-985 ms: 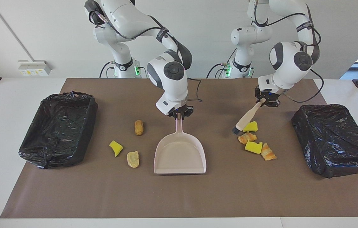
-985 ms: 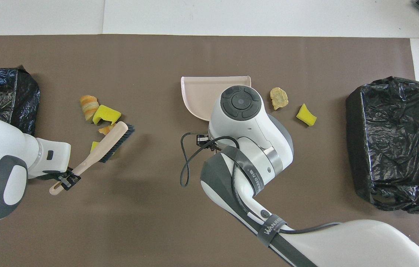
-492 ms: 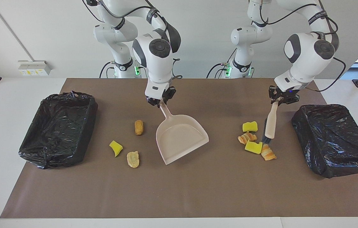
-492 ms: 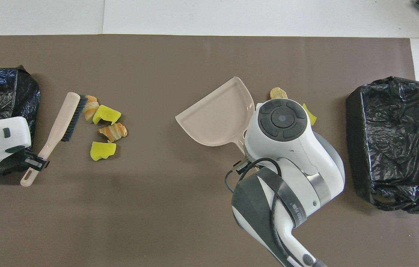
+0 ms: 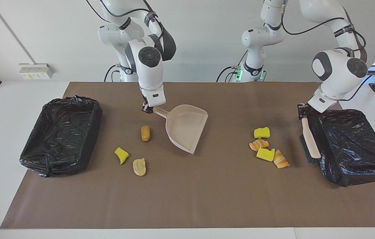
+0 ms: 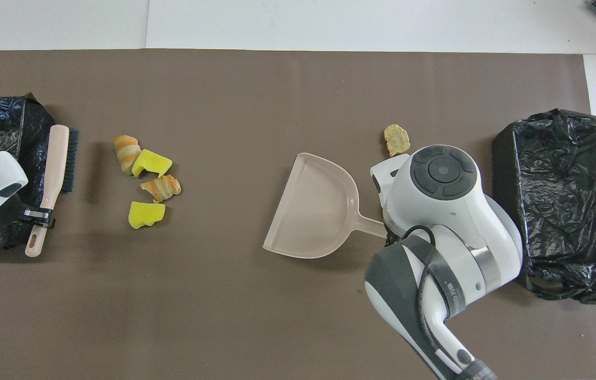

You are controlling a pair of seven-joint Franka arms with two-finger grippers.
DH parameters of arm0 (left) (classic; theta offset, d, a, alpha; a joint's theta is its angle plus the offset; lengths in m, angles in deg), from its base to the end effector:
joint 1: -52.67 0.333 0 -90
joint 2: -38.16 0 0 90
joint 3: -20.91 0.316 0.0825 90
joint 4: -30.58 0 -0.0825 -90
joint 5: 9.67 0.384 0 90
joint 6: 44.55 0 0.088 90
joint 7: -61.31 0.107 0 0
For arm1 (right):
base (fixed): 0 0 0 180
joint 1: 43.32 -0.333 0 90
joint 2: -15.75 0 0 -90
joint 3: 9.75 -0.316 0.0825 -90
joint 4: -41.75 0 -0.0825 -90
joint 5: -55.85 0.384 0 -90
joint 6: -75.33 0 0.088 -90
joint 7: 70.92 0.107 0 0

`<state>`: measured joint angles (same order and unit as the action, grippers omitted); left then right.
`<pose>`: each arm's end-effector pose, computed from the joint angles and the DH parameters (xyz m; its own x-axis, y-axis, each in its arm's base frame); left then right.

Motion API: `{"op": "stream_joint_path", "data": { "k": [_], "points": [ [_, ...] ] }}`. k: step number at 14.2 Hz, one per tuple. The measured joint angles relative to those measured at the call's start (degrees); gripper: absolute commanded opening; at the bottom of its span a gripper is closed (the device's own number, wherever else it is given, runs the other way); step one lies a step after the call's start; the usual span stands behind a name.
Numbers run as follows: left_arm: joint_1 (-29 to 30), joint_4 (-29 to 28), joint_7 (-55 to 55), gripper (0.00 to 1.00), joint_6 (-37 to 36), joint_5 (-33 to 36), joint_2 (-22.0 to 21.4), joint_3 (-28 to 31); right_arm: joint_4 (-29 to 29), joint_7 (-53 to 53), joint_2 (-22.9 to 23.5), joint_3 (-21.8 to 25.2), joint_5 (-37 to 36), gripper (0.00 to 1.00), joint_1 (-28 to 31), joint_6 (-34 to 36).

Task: Sweep and dump trash in bin
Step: 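Sweep debris into the dustpan with the left gripper's brush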

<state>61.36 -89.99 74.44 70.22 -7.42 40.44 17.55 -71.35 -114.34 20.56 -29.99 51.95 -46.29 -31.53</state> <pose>0.5319 0.0522 0.3882 0.9777 -0.1531 -0.1440 -0.1545 -0.9880 0.0021 0.5107 0.2100 0.4151 0.3589 0.9201 -0.1570 0.9202 -0.3770 -0.1055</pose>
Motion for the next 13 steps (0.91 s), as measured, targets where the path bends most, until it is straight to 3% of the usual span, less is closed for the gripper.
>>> {"op": "stream_joint_path", "data": {
  "k": [5, 9, 13],
  "points": [
    [-6.46, -2.20, -5.09, 0.00, -2.96, 0.30, 0.65, -0.44, -2.86, -0.22, 3.23, -0.39, -0.05, 0.00, -2.01, -10.03],
    [-10.89, -2.49, -6.34, 0.00, -6.54, 0.32, 0.03, -1.72, -2.80, 3.59, 4.85, -0.51, -0.05, 0.00, -3.73, -11.91],
    [-11.50, -5.45, -12.25, 0.00, -6.71, -1.46, -1.92, -7.18, -2.24, 7.84, 6.31, -0.72, -1.41, 0.00, -5.35, -12.65]
  ]
}}
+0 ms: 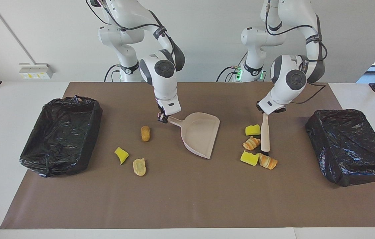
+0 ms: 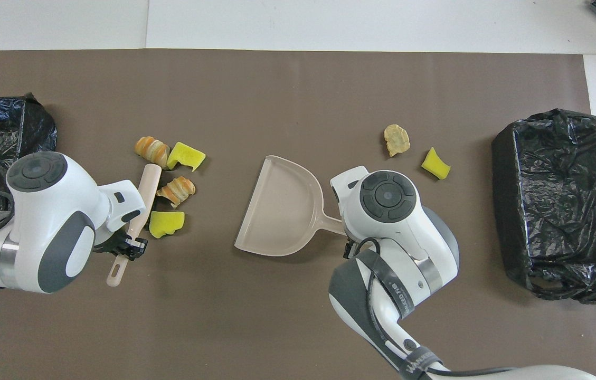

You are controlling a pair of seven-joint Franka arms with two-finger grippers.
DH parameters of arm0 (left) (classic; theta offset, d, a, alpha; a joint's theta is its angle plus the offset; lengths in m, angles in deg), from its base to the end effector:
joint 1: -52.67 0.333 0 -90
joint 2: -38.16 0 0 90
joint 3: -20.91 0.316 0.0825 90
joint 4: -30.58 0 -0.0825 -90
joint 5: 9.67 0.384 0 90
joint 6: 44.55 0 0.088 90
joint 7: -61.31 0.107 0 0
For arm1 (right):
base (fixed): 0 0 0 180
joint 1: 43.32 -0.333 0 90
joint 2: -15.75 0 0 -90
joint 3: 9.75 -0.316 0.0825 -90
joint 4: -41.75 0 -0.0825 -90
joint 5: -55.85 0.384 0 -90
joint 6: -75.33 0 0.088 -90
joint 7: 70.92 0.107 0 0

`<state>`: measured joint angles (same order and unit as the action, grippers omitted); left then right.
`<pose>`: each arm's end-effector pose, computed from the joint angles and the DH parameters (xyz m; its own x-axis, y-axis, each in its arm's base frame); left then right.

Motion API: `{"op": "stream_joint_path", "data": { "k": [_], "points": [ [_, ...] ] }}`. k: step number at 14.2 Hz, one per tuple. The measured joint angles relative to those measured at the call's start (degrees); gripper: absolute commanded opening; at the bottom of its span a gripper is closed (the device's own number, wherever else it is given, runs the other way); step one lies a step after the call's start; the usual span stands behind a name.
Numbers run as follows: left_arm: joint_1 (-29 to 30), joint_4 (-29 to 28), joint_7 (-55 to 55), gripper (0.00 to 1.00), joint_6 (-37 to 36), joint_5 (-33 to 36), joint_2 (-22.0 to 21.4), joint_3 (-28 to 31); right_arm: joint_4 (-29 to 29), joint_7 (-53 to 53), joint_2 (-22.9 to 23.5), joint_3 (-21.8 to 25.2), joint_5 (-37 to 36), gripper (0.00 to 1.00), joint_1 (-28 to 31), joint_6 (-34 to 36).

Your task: Sweep and dump trash in bin

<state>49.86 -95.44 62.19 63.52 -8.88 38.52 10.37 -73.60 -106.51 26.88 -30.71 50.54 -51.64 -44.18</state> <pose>0.4794 -0.1127 0.3580 0.9189 -0.2386 -0.3142 -0.2530 -0.9675 -0.0051 0.5054 0.2722 0.3553 0.3772 0.9217 -0.0907 0.9220 -0.3830 -0.0574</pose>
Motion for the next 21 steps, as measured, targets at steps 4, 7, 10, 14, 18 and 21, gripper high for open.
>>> {"op": "stream_joint_path", "data": {
  "k": [4, 7, 10, 14, 18, 21],
  "points": [
    [-0.22, -0.62, -8.65, 0.00, 0.69, -5.06, -0.82, -5.72, 0.21, 0.53, 0.25, 0.06, -0.34, 0.00, 0.02, 0.03],
    [-5.54, -1.25, -16.49, 0.00, 5.97, -7.47, -0.15, -8.41, 0.22, 0.53, 0.26, 0.06, -1.74, 0.00, 0.02, 0.76],
    [-11.66, -0.48, -21.26, 0.00, 9.76, -8.63, 1.06, -8.68, 0.27, 0.53, 0.26, 0.06, -2.74, 0.00, 0.02, 1.16],
    [-16.58, 5.98, -25.36, 0.00, 6.96, -9.64, 2.81, -8.85, 0.30, 0.53, 0.26, 0.06, -2.79, 0.00, 0.02, 1.17],
    [-15.17, 10.16, -25.16, 0.00, -0.63, -9.63, 1.49, -7.58, 0.32, 0.53, 0.26, 0.06, -2.80, 0.00, 0.02, 1.17],
    [-12.06, 10.24, -23.42, 0.00, -2.13, -9.20, 0.74, -3.42, 0.32, 0.53, 0.26, 0.06, -2.81, 0.00, 0.02, 1.17]
  ]
}}
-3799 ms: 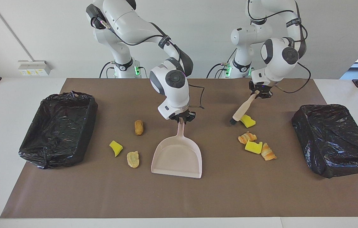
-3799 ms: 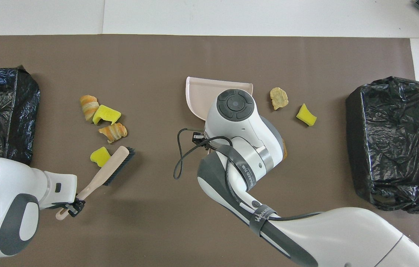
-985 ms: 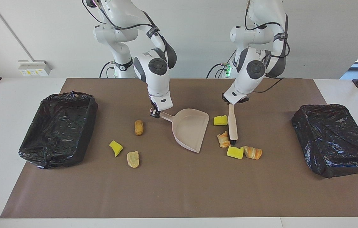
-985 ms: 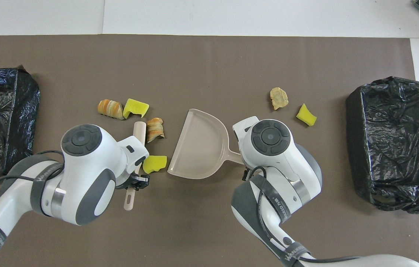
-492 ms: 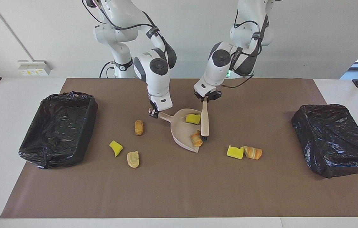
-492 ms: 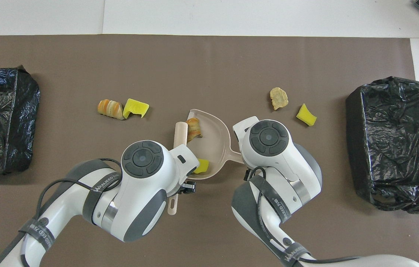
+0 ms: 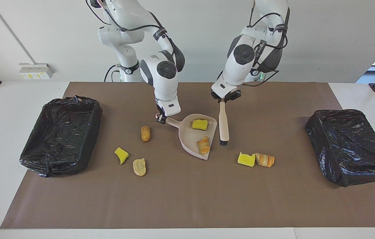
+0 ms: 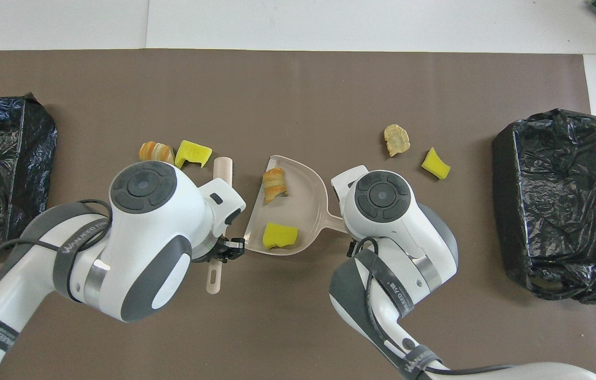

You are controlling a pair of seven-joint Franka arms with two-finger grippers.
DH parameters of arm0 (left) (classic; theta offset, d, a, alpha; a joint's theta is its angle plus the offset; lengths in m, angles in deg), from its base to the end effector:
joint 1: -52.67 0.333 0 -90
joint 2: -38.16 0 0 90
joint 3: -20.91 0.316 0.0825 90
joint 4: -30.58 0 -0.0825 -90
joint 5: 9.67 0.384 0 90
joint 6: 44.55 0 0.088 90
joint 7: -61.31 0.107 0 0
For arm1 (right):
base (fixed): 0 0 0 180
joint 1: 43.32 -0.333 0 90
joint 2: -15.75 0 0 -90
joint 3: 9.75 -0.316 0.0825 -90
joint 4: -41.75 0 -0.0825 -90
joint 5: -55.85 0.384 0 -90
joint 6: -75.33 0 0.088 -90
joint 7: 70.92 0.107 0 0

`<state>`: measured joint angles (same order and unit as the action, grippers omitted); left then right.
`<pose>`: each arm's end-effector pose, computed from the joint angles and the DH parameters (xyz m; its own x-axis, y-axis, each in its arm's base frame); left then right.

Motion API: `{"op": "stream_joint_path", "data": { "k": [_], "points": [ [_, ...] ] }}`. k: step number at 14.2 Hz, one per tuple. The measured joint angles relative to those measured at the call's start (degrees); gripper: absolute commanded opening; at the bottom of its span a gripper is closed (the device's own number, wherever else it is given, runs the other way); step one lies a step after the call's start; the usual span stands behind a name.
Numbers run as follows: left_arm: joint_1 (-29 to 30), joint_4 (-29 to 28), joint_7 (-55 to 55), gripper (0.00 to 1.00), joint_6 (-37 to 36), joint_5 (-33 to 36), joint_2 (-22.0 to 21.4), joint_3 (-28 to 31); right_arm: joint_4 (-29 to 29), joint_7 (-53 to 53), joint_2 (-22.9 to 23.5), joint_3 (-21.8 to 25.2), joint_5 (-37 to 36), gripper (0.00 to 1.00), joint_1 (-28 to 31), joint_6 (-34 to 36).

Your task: Sweep and dump trash in bin

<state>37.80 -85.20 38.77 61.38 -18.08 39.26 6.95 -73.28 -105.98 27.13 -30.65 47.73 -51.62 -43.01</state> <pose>0.4632 -0.2676 0.4267 0.9715 -0.0607 -0.2293 -0.0503 -0.9974 0.0511 0.5067 0.2687 0.3539 0.3620 0.9232 -0.1293 0.9286 -0.3692 -0.0361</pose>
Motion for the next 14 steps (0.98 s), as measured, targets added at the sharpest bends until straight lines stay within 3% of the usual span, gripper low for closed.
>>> {"op": "stream_joint_path", "data": {
  "k": [5, 9, 11, 14],
  "points": [
    [0.36, 0.29, 15.75, 0.00, 6.05, 7.03, 2.15, 13.88, 0.00, 0.00, 0.00, 0.00, -0.02, 0.00, 0.00, 0.10],
    [0.37, 6.79, 30.96, 0.00, 8.39, 8.23, 9.46, 23.07, 0.00, 0.04, 0.00, 0.00, -0.02, 0.00, 0.00, 0.10],
    [0.45, 9.80, 37.40, 0.00, 9.83, 8.23, 13.59, 25.98, 0.01, 0.05, 0.00, 0.00, -0.02, 0.00, 0.00, 0.10],
    [-0.76, 10.26, 39.43, 0.00, 10.44, 8.23, 16.46, 25.71, 0.02, 0.35, 0.00, 0.00, -0.02, 0.00, 0.00, 0.10]
  ]
}}
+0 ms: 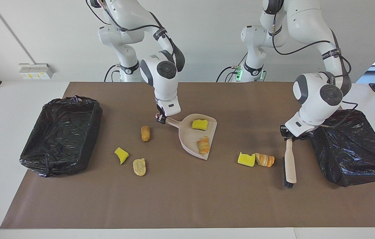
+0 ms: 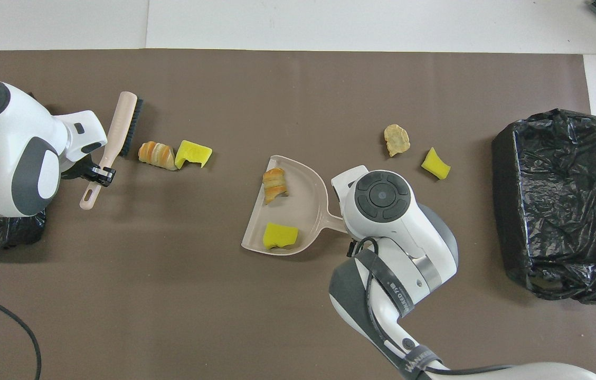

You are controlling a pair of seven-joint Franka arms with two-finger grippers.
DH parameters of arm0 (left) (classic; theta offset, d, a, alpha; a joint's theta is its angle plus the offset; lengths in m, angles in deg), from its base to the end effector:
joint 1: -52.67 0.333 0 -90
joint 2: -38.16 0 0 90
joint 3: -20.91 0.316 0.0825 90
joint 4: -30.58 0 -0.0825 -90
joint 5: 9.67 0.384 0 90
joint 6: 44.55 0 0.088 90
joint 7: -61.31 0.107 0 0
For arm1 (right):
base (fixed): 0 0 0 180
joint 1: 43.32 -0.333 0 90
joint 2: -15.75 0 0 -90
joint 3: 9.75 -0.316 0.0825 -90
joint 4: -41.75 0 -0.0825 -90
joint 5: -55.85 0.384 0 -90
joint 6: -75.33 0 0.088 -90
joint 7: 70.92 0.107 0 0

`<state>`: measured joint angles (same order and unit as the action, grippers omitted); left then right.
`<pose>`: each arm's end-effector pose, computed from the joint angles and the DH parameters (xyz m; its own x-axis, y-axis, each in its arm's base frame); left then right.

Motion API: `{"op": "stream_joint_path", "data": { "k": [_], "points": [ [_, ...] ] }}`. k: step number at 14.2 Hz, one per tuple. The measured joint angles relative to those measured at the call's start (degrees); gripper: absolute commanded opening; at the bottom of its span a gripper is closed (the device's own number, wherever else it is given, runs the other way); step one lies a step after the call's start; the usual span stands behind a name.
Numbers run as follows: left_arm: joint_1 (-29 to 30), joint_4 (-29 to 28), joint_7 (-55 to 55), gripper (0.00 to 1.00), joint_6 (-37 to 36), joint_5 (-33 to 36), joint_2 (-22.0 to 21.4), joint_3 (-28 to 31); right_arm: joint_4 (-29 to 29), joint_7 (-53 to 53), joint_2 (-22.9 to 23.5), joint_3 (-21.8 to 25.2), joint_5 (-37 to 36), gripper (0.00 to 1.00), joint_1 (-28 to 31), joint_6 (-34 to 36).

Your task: Sweep and dump trash in bin

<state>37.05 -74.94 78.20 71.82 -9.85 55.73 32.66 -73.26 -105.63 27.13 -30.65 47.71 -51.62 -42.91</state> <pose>0.6136 -0.0489 0.3559 0.9270 -0.3544 -0.1230 -0.3598 -0.9327 -0.0241 0.5066 0.2686 0.3539 0.3675 0.9208 -0.1308 0.9264 -0.3748 -0.0358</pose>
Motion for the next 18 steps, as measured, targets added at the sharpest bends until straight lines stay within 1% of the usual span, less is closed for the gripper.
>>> {"op": "stream_joint_path", "data": {
  "k": [2, 4, 5, 7, 9, 11, 15, 18],
  "points": [
    [-1.80, -1.24, 0.00, 0.00, -0.28, 0.00, 0.21, -0.80, 0.00, 0.12, 0.00, 0.00, 0.00, 0.00, 0.00, 0.00],
    [-4.37, -1.62, -1.21, 0.00, -2.40, 0.00, -0.14, -2.48, 0.00, 0.19, 0.00, 0.00, 0.00, 0.00, 0.00, 0.00],
    [-5.61, -1.63, -4.33, 0.00, -3.77, 0.00, -0.56, -4.18, 0.00, 0.24, 0.00, 0.00, 0.00, 0.00, 0.00, 0.00],
    [-7.08, -1.70, -13.37, 0.00, -5.88, 0.00, -1.53, -9.70, 0.00, 0.27, 0.00, 0.00, 0.00, 0.00, 0.00, 0.00],
    [-7.60, -2.14, -19.42, 0.00, -7.32, 0.03, -2.42, -15.53, 0.00, 0.28, 0.00, 0.00, 0.00, 0.00, 0.00, 0.00],
    [-8.33, -3.07, -21.72, 0.00, -8.28, 0.06, -3.78, -19.32, 0.00, 0.30, 0.00, 0.01, 0.00, 0.00, 0.00, 0.00],
    [-8.95, -4.17, -24.18, 0.00, -14.99, -0.72, -7.74, -23.58, 0.00, 0.38, 0.00, 0.01, 0.00, 0.00, 0.00, 0.00],
    [-9.01, -4.35, -27.80, 0.00, -15.59, -4.01, -9.18, -26.02, 0.00, 0.38, 0.00, 0.01, 0.00, 0.00, 0.00, 0.00]
  ]
}}
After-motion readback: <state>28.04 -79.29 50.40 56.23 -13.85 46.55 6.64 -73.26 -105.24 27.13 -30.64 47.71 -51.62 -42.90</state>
